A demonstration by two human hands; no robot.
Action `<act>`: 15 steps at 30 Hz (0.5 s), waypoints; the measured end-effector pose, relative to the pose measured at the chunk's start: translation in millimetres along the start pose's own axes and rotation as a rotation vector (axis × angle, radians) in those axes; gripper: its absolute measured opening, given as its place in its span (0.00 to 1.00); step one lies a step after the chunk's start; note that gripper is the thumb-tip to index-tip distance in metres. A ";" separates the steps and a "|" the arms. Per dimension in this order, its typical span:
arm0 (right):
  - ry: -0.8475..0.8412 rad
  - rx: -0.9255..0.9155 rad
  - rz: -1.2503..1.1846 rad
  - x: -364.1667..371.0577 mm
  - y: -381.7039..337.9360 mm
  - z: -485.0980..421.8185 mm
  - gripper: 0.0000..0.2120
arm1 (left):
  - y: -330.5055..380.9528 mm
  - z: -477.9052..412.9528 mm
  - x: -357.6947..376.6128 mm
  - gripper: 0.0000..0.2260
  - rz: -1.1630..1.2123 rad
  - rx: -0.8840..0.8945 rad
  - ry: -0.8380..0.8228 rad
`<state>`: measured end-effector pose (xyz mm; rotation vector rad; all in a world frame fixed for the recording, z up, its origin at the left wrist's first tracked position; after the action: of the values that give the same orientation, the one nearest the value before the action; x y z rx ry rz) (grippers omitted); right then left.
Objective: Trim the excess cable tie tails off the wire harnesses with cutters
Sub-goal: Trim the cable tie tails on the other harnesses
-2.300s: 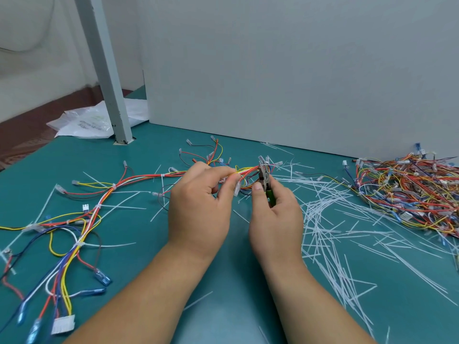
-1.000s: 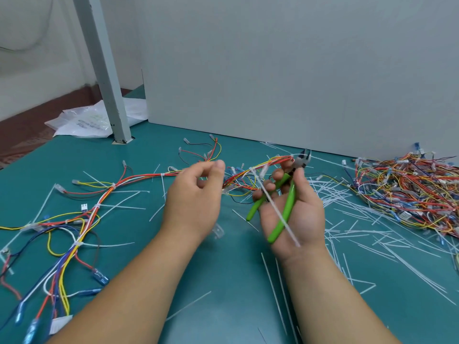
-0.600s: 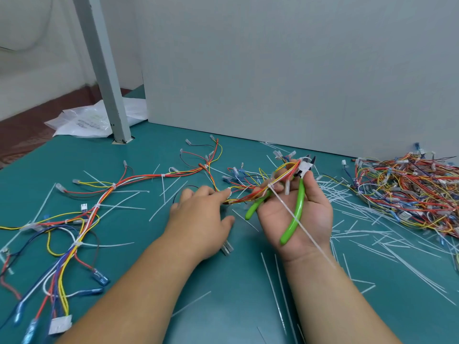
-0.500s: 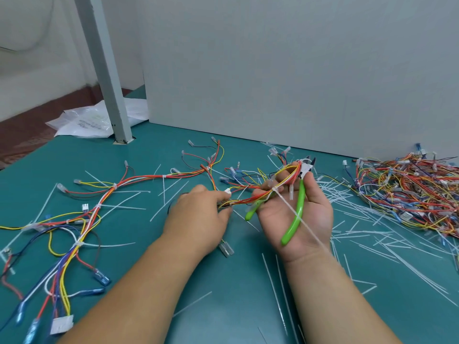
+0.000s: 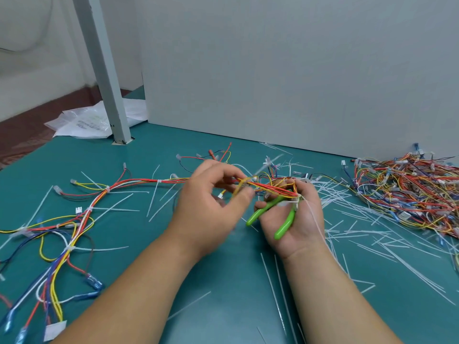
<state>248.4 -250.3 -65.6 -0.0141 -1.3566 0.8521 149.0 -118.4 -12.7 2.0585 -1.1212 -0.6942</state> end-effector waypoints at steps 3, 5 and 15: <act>-0.046 0.011 -0.063 1.4 -0.3 2.1 0.15 | -5.2 7.5 16.3 0.14 0.389 -0.240 -0.298; -0.077 0.034 -0.111 2.6 -1.7 4.7 0.16 | -7.4 16.0 21.2 0.17 0.521 -0.446 -0.501; -0.068 0.013 -0.273 -7.3 -9.8 -0.6 0.10 | -16.7 13.5 -14.5 0.16 0.589 -0.606 -0.682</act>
<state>254.2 -260.8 -67.2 0.2076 -1.3786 0.6353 140.6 -103.4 -32.1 0.9168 -1.5415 -1.2676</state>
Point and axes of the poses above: each hand's wrist, its own z-axis away from the middle knuckle, its own x-axis out of the palm, y = z × x, the point moved 6 cm from there along -z, towards the middle knuckle, and after that the axes turned 9 degrees about x, right-handed, at the moved point
